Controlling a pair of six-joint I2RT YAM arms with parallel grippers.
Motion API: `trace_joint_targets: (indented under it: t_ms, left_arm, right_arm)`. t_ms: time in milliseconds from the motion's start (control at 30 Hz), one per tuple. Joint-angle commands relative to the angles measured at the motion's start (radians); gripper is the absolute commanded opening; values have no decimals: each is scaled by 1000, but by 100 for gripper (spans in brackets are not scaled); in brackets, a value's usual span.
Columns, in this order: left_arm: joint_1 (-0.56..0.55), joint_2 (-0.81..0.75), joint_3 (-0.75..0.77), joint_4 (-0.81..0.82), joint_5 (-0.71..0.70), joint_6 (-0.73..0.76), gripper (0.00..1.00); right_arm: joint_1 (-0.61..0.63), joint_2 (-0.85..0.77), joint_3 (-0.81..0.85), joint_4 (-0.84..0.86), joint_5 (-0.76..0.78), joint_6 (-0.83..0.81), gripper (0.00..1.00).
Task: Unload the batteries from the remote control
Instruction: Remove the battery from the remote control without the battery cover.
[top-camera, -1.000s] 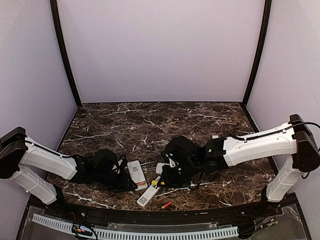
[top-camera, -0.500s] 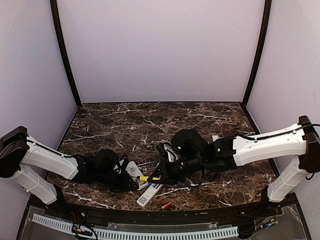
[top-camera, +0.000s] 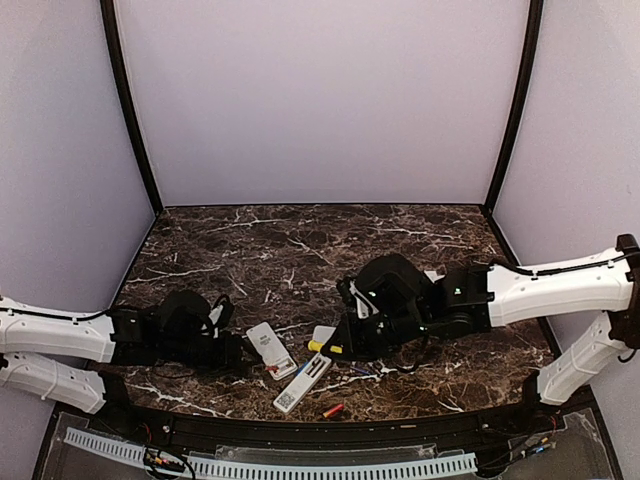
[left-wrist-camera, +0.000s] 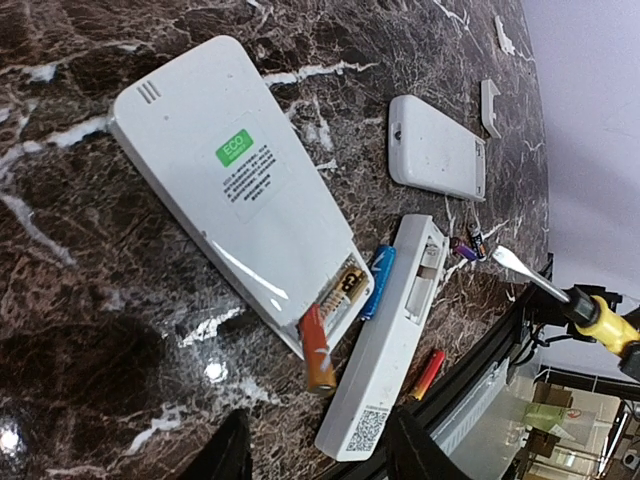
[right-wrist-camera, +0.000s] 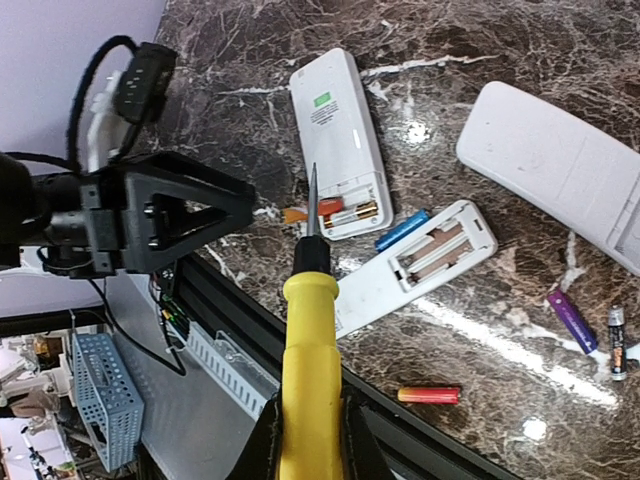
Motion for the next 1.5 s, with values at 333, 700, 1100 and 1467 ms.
trace_joint_targets:
  t_ms: [333,700,1100,1467]
  left_arm:
    - [15,-89,-39,-99,-74,-31,51]
    - [36,70,-1,2,-37,1,50]
    - [60,156,1,99,-29,10,45]
    - [75,247,-7,221,-22,13,38]
  right_arm:
    - [29,160,130,-94,14,-161,0]
    - [62,260,235,-249,112,-216,0]
    - [80,309,286,-317,156,-248,0]
    - [75,308,257,-254,109,-257,0]
